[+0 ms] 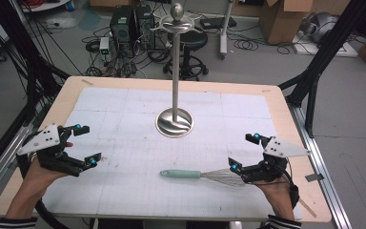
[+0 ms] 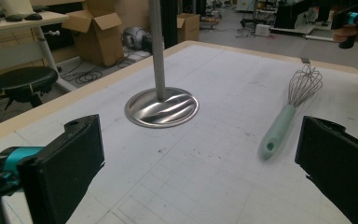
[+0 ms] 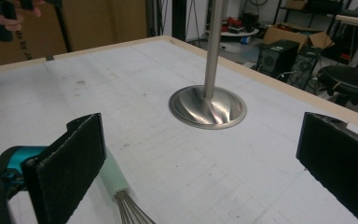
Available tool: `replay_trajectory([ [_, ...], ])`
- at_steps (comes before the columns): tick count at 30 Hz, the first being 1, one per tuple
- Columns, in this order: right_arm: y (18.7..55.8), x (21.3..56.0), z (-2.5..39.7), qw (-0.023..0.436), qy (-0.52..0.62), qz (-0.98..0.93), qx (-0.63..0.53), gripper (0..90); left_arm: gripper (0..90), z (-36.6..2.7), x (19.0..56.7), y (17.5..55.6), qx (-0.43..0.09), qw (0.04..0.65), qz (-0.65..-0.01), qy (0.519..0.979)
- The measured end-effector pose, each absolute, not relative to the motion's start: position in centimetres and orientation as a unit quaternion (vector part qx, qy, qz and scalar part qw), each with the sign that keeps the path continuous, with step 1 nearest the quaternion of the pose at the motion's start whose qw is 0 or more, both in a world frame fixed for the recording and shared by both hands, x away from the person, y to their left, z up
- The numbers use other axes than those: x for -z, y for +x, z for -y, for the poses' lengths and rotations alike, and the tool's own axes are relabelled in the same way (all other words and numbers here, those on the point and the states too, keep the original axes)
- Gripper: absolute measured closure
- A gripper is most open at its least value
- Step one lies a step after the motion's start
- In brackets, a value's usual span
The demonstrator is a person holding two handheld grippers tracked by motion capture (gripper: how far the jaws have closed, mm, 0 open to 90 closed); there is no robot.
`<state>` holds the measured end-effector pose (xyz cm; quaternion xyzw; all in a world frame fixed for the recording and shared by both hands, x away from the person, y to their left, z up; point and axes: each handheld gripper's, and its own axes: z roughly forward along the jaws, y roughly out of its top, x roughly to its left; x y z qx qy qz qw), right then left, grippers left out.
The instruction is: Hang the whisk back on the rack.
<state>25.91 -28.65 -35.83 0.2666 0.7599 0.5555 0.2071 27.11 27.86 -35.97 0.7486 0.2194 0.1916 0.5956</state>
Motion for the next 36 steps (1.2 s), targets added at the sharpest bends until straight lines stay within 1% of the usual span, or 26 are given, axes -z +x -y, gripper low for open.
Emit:
replay_trajectory([
  [2, 26.0, 35.8, 28.3, 0.199, 0.263, -0.767, -0.550, 0.1, 1.7, -27.9, 36.1, 27.1, -0.190, 0.599, -0.217, 0.747],
  [12, 26.4, 35.7, 27.1, 0.186, 0.242, -0.789, -0.533, 0.1, 1.7, -28.1, 36.3, 27.2, -0.186, 0.601, -0.217, 0.746],
  [20, 27.0, 34.4, 26.1, 0.170, 0.222, -0.815, -0.508, 0.1, 1.7, -28.2, 36.3, 27.2, -0.186, 0.603, -0.216, 0.745],
  [29, 28.1, 33.1, 24.0, 0.167, 0.188, -0.851, -0.460, 0.1, 1.7, -28.1, 36.3, 27.2, -0.186, 0.601, -0.215, 0.747],
  [36, 28.9, 33.2, 22.5, 0.145, 0.164, -0.876, -0.429, 0.1, 1.7, -28.1, 36.3, 27.2, -0.185, 0.601, -0.215, 0.747],
])
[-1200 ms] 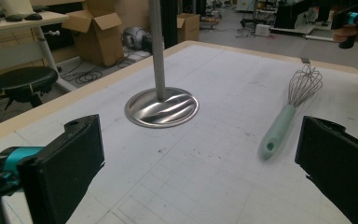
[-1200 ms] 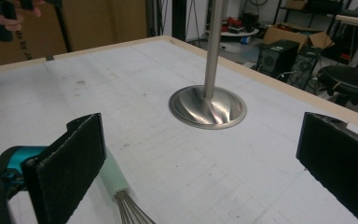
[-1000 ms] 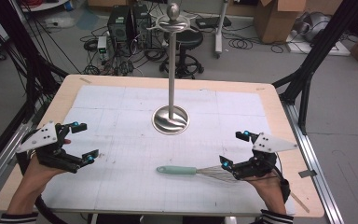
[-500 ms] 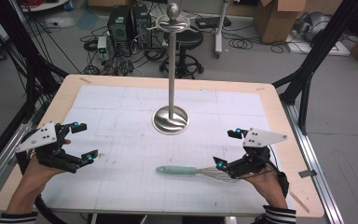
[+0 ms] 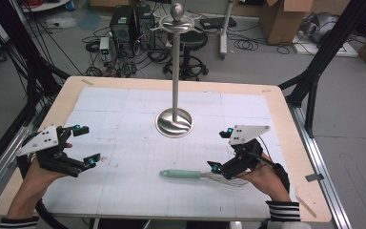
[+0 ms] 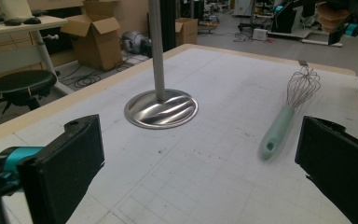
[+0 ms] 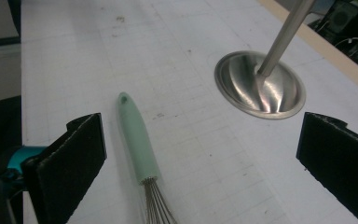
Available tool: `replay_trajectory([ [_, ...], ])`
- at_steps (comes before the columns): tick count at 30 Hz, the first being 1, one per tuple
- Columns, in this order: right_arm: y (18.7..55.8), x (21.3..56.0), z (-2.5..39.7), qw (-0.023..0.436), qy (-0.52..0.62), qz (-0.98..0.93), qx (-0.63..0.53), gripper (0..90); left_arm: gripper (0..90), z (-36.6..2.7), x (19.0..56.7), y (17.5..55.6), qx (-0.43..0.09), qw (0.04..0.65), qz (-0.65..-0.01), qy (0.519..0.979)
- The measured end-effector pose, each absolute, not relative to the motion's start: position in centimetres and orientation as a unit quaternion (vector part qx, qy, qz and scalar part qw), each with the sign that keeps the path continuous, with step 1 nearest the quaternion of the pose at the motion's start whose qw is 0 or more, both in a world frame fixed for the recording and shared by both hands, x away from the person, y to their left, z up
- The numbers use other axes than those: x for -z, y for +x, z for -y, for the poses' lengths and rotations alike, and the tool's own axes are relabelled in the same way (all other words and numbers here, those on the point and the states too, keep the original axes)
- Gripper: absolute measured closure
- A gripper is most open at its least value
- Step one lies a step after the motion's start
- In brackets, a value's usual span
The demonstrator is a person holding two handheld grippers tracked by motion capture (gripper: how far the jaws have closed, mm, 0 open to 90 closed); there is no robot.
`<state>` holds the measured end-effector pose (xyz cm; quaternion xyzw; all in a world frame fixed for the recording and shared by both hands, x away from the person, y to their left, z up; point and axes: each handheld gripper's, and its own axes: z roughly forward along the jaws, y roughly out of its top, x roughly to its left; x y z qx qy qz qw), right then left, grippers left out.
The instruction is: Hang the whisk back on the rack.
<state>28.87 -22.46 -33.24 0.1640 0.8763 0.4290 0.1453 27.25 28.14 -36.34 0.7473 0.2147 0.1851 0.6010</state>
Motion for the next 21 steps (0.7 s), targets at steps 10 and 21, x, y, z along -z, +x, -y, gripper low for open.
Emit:
replay_trajectory([
  [10, 29.7, 33.7, 20.1, 0.120, 0.137, -0.900, -0.395, 0.1, 1.7, -28.0, 36.5, 27.3, -0.183, 0.595, -0.212, 0.753],
  [21, 30.2, 33.9, 17.7, 0.101, 0.107, -0.927, -0.346, 0.1, 1.7, -27.9, 36.5, 27.4, -0.182, 0.595, -0.211, 0.753],
])
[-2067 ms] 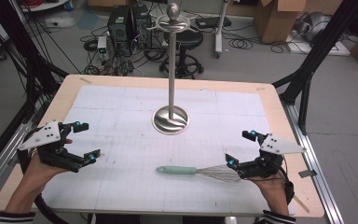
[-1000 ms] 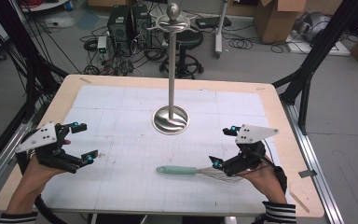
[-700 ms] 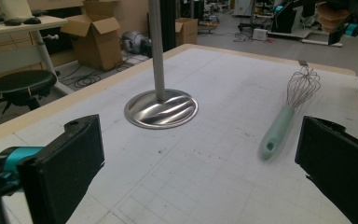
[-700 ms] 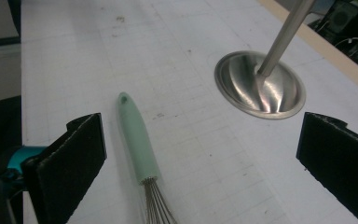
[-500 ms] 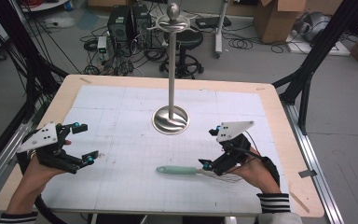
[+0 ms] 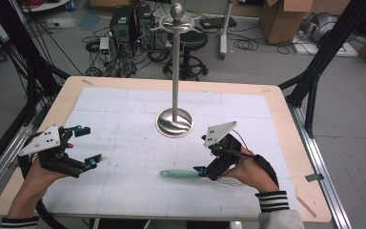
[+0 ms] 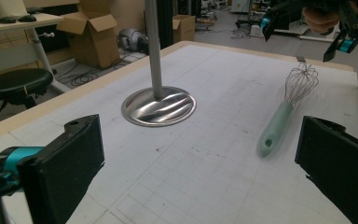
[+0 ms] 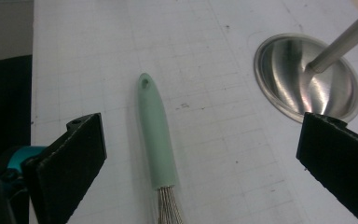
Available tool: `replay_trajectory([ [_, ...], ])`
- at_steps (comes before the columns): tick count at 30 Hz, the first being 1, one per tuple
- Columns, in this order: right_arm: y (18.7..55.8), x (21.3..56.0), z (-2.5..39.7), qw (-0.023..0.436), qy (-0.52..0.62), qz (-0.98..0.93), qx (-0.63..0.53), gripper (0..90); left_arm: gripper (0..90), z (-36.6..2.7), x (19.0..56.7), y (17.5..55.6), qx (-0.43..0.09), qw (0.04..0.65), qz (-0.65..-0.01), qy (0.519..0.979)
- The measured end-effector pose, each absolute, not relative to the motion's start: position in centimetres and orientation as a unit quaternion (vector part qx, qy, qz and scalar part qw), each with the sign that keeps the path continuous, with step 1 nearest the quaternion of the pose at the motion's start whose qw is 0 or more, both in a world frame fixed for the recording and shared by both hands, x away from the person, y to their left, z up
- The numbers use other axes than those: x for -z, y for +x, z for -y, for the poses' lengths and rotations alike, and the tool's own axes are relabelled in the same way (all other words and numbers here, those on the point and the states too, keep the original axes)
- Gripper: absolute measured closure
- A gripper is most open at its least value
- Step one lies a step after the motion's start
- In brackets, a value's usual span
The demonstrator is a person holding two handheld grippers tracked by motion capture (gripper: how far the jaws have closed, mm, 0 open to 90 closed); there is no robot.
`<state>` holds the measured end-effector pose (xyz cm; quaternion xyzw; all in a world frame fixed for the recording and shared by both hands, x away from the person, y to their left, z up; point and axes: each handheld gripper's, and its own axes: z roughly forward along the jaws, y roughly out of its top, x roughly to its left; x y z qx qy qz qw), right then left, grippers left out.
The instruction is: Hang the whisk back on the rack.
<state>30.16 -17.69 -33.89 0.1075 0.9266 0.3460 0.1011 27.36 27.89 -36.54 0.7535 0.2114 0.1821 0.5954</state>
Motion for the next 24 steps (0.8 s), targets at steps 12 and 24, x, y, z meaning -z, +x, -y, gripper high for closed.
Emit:
replay_trajectory([
  [12, 30.6, 35.5, 15.0, 0.079, 0.072, -0.954, -0.279, 0.1, 1.7, -27.7, 36.7, 27.4, -0.181, 0.594, -0.209, 0.756],
  [24, 30.9, 37.2, 13.1, 0.062, 0.050, -0.966, -0.247, 0.1, 1.7, -27.7, 36.7, 27.5, -0.180, 0.593, -0.208, 0.756],
])
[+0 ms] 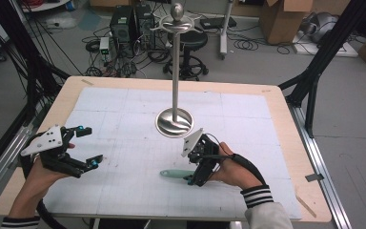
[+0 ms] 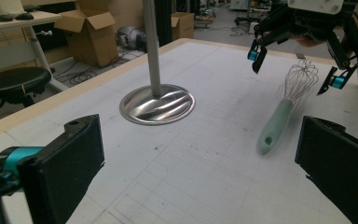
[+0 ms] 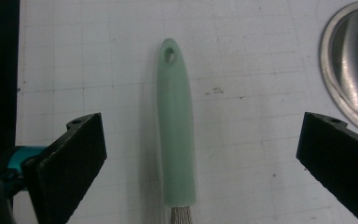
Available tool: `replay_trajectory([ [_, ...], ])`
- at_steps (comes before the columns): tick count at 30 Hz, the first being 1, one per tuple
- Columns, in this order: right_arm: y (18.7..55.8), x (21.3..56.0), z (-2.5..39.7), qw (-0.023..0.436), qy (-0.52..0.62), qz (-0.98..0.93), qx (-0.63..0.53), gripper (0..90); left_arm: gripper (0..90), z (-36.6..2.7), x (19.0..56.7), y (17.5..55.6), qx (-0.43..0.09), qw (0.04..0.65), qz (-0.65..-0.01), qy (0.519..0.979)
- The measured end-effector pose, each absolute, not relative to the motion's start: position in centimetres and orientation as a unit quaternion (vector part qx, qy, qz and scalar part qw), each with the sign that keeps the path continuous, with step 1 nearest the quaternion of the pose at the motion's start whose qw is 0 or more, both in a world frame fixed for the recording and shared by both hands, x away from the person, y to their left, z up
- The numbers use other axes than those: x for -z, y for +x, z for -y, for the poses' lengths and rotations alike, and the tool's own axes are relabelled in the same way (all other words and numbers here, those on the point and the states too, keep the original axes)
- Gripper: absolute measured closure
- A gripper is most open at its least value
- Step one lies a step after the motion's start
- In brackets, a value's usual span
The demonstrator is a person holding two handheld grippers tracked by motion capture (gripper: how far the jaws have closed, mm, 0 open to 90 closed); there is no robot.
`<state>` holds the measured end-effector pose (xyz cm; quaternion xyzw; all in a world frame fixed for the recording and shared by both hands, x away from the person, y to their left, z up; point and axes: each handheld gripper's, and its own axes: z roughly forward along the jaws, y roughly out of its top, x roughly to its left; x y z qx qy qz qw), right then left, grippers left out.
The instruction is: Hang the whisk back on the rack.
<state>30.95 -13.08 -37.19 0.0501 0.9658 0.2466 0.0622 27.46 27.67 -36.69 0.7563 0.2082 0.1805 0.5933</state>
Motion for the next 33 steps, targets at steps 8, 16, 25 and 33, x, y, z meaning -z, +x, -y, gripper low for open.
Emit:
replay_trajectory([
  [8, 30.9, 38.2, 12.2, 0.048, 0.038, -0.974, -0.216, 0.1, 1.7, -27.4, 36.8, 27.4, -0.172, 0.591, -0.204, 0.761],
  [16, 30.9, 39.2, 11.6, 0.044, 0.037, -0.976, -0.208, 0.2, 1.7, -27.4, 36.8, 27.4, -0.174, 0.591, -0.204, 0.761],
  [25, 30.8, 40.1, 11.1, 0.038, 0.032, -0.981, -0.190, 5.9, 1.7, -27.4, 36.8, 27.4, -0.174, 0.591, -0.206, 0.760],
  [33, 30.8, 40.5, 10.8, 0.031, 0.027, -0.985, -0.170, 22.9, 1.7, -27.5, 36.8, 27.5, -0.175, 0.590, -0.207, 0.761],
])
